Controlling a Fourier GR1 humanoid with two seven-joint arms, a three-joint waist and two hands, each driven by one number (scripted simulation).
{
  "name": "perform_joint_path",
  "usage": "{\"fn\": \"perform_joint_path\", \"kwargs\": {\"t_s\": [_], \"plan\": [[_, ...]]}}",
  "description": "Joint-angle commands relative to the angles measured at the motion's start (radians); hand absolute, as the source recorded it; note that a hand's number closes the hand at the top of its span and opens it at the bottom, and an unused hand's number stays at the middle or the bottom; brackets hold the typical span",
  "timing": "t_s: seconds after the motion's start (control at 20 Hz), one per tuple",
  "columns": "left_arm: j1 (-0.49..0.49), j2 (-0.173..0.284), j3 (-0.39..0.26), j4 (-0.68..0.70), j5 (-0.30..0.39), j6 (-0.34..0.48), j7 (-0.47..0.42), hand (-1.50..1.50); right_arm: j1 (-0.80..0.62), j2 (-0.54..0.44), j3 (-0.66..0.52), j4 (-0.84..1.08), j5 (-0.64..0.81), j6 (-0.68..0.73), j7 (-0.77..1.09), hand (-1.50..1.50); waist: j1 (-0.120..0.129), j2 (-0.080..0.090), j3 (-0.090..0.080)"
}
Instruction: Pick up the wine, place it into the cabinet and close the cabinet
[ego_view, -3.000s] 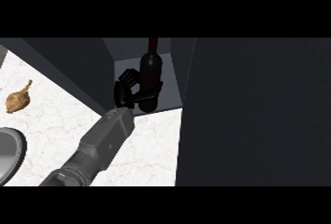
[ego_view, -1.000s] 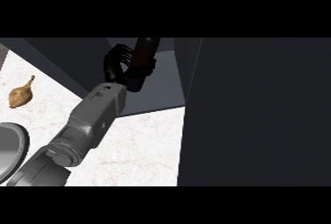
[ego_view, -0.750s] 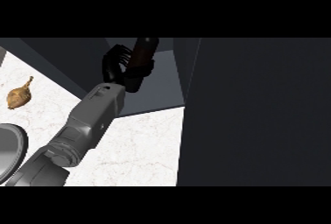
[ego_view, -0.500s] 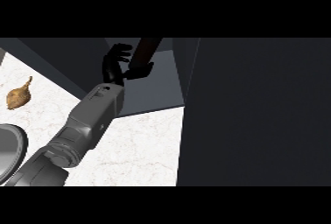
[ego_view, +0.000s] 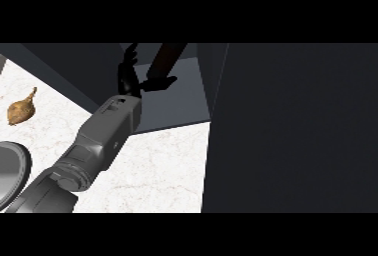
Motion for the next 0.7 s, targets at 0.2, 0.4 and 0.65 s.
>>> {"fn": "perform_joint_path", "kwargs": {"t_s": [0.2, 0.4, 0.65], "plan": [[0.013, 0.085, -0.035, 0.013, -0.040, -0.077, -0.043, -1.50, -0.013, 0.008, -0.004, -0.016, -0.009, -0.010, -0.006, -1.50, 0.031, -0.004, -0.002], [0.018, 0.074, -0.067, -0.002, -0.070, -0.214, -0.048, -1.50, -0.014, 0.013, 0.011, -0.010, 0.002, -0.016, 0.003, -1.50, 0.053, -0.015, -0.002], [0.013, 0.079, -0.023, -0.094, -0.028, -0.406, -0.128, -1.50, -0.004, 0.000, -0.025, -0.004, 0.005, -0.024, 0.007, -1.50, 0.084, -0.030, -0.002]]}}
